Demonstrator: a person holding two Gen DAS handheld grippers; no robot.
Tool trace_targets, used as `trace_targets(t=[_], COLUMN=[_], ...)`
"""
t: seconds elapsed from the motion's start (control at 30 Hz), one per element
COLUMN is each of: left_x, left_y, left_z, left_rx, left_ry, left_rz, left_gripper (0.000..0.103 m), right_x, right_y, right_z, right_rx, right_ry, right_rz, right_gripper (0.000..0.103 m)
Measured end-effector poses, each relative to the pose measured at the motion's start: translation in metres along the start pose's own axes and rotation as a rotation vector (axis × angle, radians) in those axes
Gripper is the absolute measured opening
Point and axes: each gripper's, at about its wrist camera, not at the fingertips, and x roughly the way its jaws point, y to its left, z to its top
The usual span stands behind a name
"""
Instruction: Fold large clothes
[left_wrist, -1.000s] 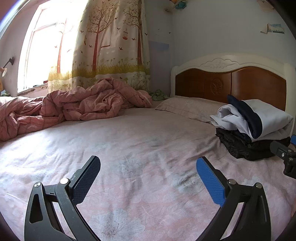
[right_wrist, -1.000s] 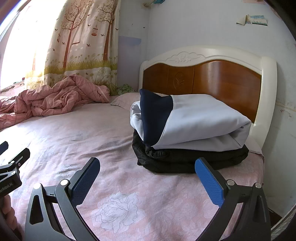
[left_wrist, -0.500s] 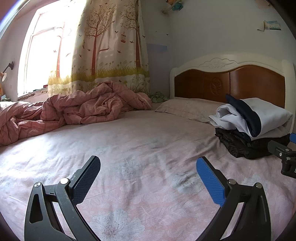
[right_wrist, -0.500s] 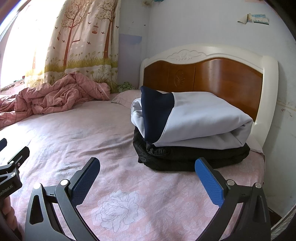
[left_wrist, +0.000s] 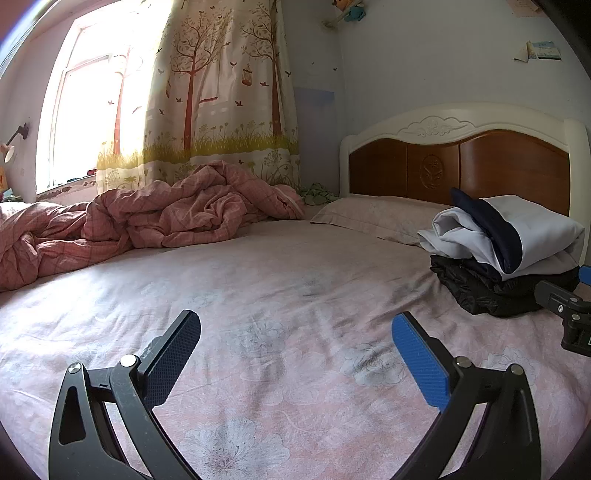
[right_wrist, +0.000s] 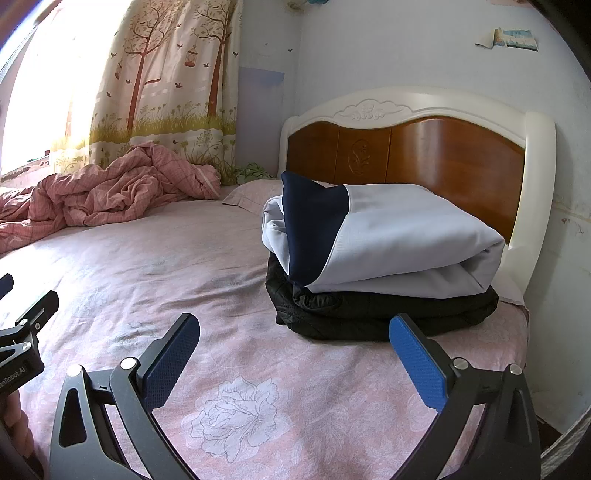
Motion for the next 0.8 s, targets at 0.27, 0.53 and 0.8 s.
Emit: trace_targets(t=[0.27,0.53,0.8], left_x=[0.0000,-0.0001,0.0003], left_y=[0.0004,0.0006,0.0002], left_z=[-0.0001,-0.0001,-0.0001], left_rx=[0.000,-0.001,-0.001], left_ry=[0.001,0.001,0.001], left_rz=[0.000,0.000,0.000], left_gripper=[0.103,0.103,0.103], right_x=[0.0001,0.0003,-0.0002], right_y=[0.0002,0.0003,0.0011], right_z=[0.0002,-0.0006,-0.0004], right_rx=[-0.001,-0.006,-0.004], right_ry=[-0.001,-0.001,-0.001], right_rz=[-0.001,0.000,0.000], right_gripper=[0.103,0.103,0.103])
